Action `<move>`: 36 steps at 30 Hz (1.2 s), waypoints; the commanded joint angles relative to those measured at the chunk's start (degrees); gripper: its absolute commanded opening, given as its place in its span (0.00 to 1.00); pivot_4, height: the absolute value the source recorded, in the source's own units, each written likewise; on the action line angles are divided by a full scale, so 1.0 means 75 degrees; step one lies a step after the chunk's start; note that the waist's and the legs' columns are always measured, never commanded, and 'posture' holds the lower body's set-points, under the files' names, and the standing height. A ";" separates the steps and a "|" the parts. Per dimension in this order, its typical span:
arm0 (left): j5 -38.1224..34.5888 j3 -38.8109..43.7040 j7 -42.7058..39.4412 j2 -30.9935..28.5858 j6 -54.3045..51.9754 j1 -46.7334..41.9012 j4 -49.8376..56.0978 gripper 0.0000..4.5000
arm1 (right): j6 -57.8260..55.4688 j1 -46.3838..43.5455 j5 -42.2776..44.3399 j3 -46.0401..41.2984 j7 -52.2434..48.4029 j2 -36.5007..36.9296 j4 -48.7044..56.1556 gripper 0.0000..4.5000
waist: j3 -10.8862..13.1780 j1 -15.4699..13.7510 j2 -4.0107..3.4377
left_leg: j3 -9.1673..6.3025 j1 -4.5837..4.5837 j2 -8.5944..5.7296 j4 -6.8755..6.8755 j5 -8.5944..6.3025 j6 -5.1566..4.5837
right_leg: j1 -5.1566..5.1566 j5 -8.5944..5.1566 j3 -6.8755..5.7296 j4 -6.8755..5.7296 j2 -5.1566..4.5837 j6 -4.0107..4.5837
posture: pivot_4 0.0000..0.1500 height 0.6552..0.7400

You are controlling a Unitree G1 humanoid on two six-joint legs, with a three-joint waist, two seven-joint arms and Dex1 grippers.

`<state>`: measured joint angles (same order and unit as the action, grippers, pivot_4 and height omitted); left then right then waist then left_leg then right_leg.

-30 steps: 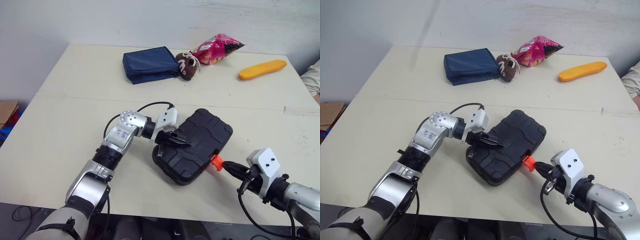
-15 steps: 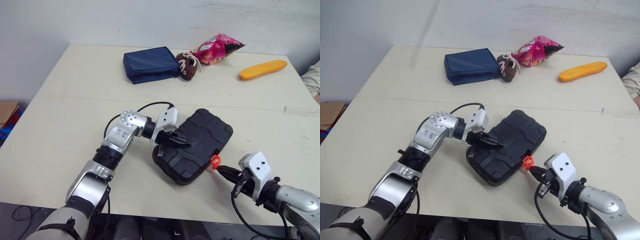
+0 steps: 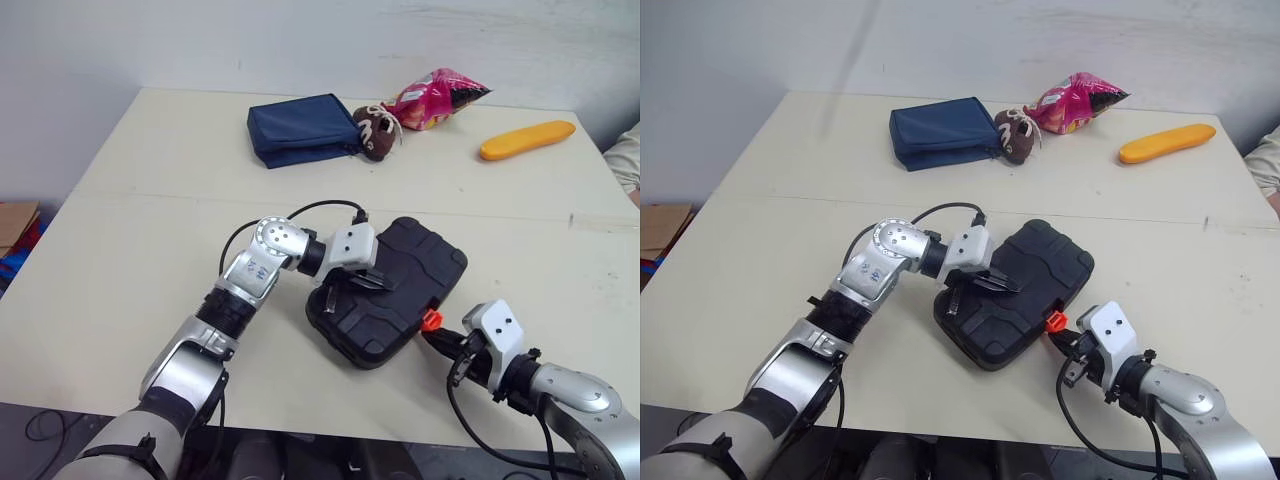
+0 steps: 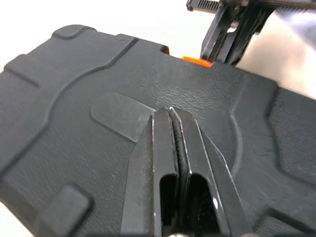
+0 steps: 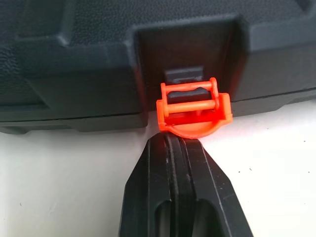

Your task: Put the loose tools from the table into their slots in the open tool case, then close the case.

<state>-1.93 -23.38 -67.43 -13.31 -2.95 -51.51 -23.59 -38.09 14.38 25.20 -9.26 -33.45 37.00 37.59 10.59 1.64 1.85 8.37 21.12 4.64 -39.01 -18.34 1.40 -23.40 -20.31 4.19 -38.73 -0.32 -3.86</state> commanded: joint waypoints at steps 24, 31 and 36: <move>0.0913 -0.0735 -0.0001 0.0119 0.0767 0.0125 -0.0986 0.00 | 0.0347 -0.0950 0.0269 -0.0283 -0.0096 -0.0038 0.0656 0.00 | -0.0043 0.0218 0.0002 | 0.0007 -0.0016 0.0014 0.0006 0.0000 0.0000 | 0.0005 0.0003 0.0030 -0.0003 0.0028 -0.0005 | 1.00 1.00; 0.0593 -0.0405 -0.0062 -0.0040 0.0414 0.0188 -0.0795 0.00 | 0.0233 -0.0854 0.0301 -0.0503 -0.0270 0.0231 0.0605 0.00 | -0.0065 0.0226 0.0007 | 0.0013 -0.0022 0.0017 0.0012 0.0001 0.0002 | 0.0005 0.0003 0.0050 -0.0001 0.0038 -0.0005 | 1.00 1.00; -0.0360 0.0516 -0.0438 -0.0631 -0.0981 0.0326 -0.0022 0.37 | 0.0086 -0.0617 0.0825 -0.1448 -0.0865 0.0751 0.0532 0.31 | -0.0068 0.0234 0.0005 | 0.0016 -0.0023 0.0022 0.0020 0.0001 0.0004 | 0.0003 0.0003 0.0058 -0.0001 0.0044 -0.0005 | 1.00 1.00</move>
<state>-3.88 -20.75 -69.04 -15.42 -5.75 -50.98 -24.02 -37.61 9.03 29.15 -16.50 -37.82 41.44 40.20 10.09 3.40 1.89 8.48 20.95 4.83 -38.87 -18.33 1.44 -23.38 -20.29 4.61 -38.74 0.04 -3.89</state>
